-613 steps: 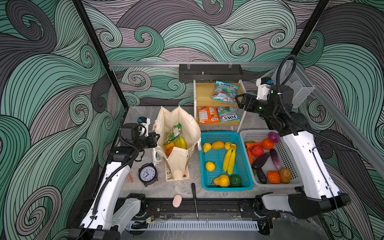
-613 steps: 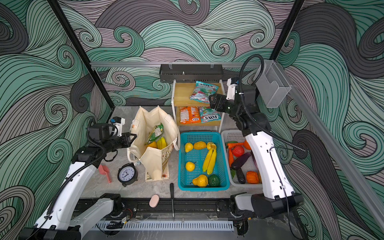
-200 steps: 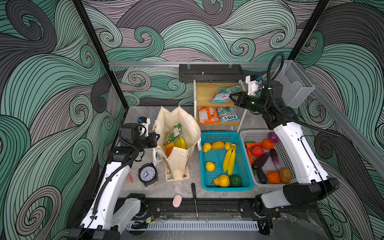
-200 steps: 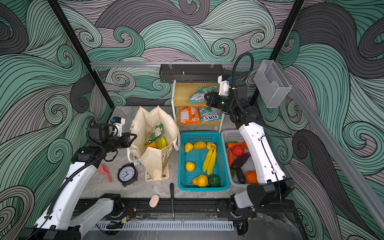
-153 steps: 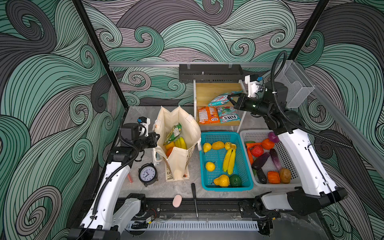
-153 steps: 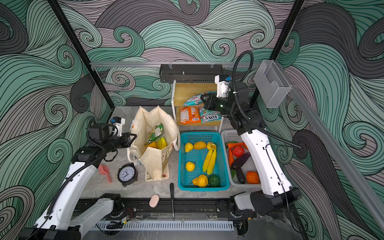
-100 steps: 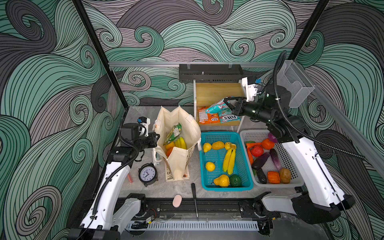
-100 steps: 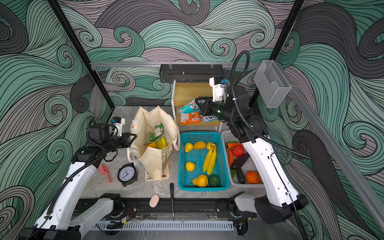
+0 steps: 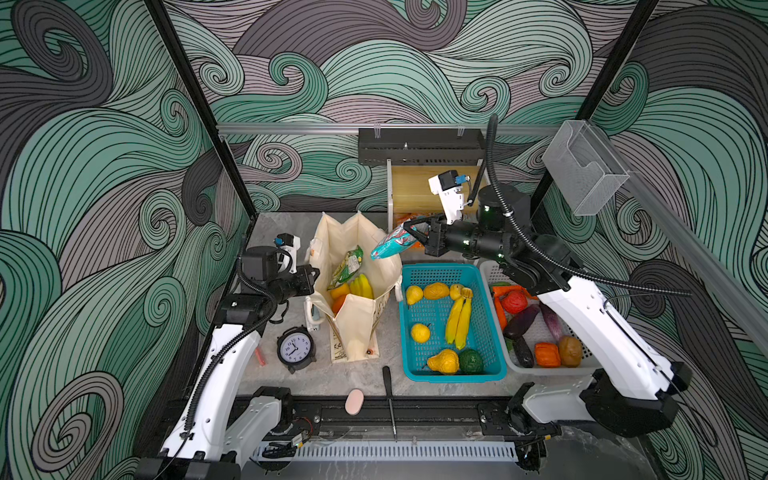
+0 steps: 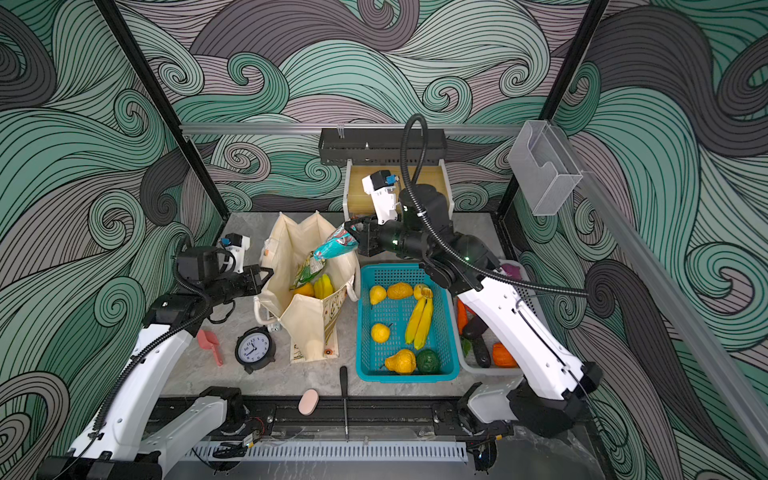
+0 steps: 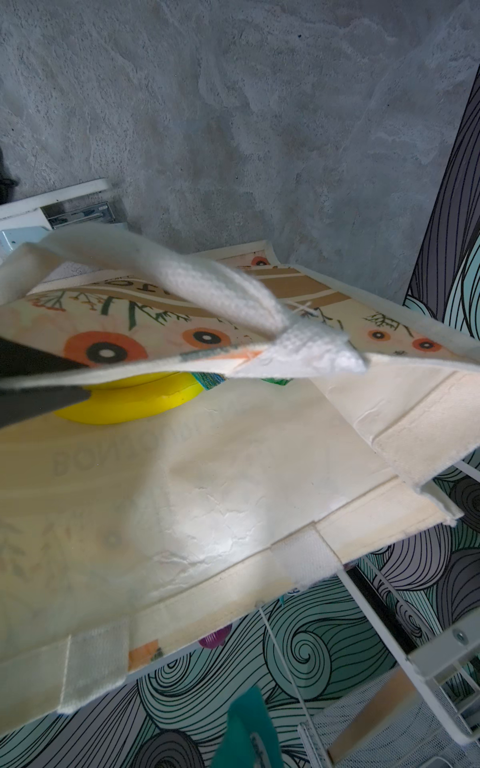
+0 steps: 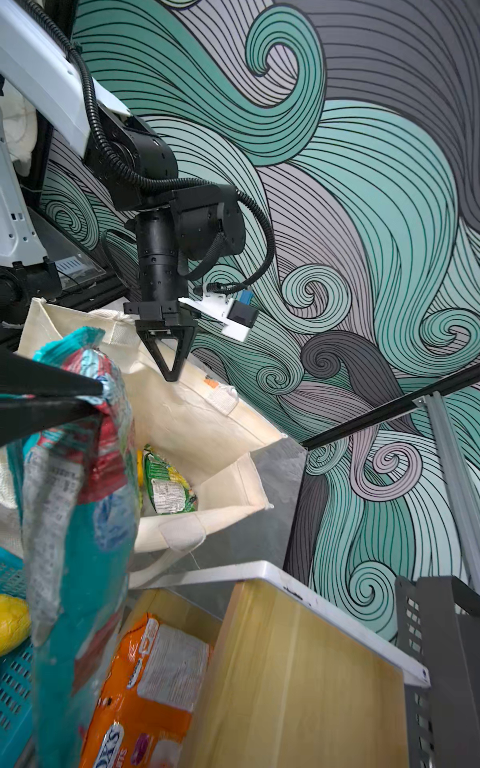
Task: Place the food into the grocery bag and tie it
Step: 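Lift the Mint Blossom bag and carry it over the tote bag, then lower the Mint Blossom bag into the tote bag and open the right gripper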
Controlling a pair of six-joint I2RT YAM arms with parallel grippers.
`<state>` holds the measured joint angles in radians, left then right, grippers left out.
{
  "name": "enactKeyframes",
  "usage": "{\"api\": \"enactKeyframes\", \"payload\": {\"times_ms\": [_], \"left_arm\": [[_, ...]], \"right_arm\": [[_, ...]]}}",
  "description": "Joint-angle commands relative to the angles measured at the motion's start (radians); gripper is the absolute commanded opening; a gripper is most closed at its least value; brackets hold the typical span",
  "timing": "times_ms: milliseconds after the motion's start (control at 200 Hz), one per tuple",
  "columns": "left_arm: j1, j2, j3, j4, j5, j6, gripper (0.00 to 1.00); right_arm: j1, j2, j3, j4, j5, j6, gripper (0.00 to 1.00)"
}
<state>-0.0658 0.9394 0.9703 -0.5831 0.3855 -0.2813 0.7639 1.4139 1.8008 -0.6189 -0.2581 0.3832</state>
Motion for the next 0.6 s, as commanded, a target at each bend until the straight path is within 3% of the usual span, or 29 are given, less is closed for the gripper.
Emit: {"api": "enactKeyframes", "payload": {"times_ms": [0, 280, 595], "left_arm": [[0.003, -0.014, 0.006, -0.011, 0.0, 0.011, 0.0], [0.003, -0.014, 0.004, -0.01, -0.001, 0.011, 0.0], [0.003, -0.021, 0.01, -0.019, -0.016, 0.02, 0.0]], "right_arm": [[0.054, 0.056, 0.067, 0.018, 0.026, -0.033, 0.0], [0.138, 0.225, 0.153, -0.006, -0.003, -0.047, 0.0], [0.165, 0.392, 0.167, -0.027, -0.081, -0.052, 0.0]]}}
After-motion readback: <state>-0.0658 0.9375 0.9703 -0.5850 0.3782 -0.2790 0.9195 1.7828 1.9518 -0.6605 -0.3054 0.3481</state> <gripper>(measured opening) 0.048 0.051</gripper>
